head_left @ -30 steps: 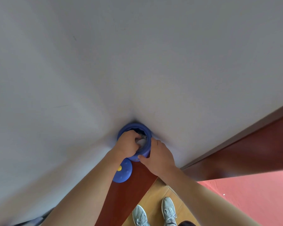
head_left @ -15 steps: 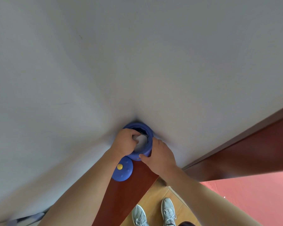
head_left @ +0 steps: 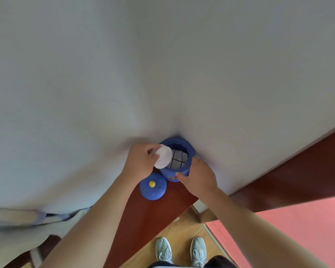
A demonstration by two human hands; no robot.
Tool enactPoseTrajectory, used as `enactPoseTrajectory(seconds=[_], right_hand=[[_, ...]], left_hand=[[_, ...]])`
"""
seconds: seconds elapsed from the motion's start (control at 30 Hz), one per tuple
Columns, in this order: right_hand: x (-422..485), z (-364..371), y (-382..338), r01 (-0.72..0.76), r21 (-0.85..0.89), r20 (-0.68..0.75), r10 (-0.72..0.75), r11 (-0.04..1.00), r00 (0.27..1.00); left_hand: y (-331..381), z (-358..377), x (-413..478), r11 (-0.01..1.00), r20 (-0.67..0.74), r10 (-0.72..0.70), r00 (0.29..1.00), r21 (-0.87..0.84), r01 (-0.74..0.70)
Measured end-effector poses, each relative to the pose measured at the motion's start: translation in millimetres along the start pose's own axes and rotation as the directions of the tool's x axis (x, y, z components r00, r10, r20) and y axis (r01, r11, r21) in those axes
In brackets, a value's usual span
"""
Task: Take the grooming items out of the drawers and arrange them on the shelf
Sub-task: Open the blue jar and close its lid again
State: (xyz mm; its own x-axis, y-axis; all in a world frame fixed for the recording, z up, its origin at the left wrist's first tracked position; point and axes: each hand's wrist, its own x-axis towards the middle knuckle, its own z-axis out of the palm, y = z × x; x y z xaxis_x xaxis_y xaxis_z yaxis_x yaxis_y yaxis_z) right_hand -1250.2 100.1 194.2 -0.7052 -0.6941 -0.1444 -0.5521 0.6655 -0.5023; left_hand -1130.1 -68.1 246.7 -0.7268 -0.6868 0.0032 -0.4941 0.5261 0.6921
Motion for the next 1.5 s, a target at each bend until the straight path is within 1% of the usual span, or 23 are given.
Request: enactPoseTrajectory(seconds=[0.23,0.47,0.53,0.63,0.77,0.93,1.37,1.5], right_hand=[[1,-2,-1,0.033,-0.076,0.007,-0.033,0.997,0.999],[0,-3,0,0.057,-0.112,-0.003,-0.058,0.992,0.998],[1,-3,-1,0.059,-0.114,0.001,-0.060,0.992,0.998],[1,-2,0,0.063,-0.128,0.000,-0.063,0.990,0.998],[0,-1,1,0.067,-0.137,-0.004,-0.068,0.988,0.998],[0,-1,-1,0.060,-0.143,-0.004,-0.062,0.988,0.998],[-1,-1,-1,0.056,-0.142,-0.002,-0.057,0.988,0.998],[0,0,0,0.058,-0.137,-0.008,-0.059,0.989,0.998]], left_hand=[[-35,-17,-50,0.987,-0.161,-0.159,0.974,-0.033,0.156],[-81,-3,-94,0.952,-0.186,-0.307,0.933,-0.052,0.303],[-93,2,-101,0.934,-0.206,-0.358,0.911,-0.056,0.354],[-106,9,-108,0.917,-0.243,-0.394,0.886,-0.038,0.397],[-119,18,-115,0.897,-0.240,-0.437,0.867,-0.041,0.440],[-128,29,-114,0.894,-0.210,-0.443,0.872,-0.029,0.447],[-152,43,-105,0.848,-0.159,-0.529,0.833,-0.071,0.525],[-158,46,-104,0.841,-0.156,-0.539,0.828,-0.056,0.537]])
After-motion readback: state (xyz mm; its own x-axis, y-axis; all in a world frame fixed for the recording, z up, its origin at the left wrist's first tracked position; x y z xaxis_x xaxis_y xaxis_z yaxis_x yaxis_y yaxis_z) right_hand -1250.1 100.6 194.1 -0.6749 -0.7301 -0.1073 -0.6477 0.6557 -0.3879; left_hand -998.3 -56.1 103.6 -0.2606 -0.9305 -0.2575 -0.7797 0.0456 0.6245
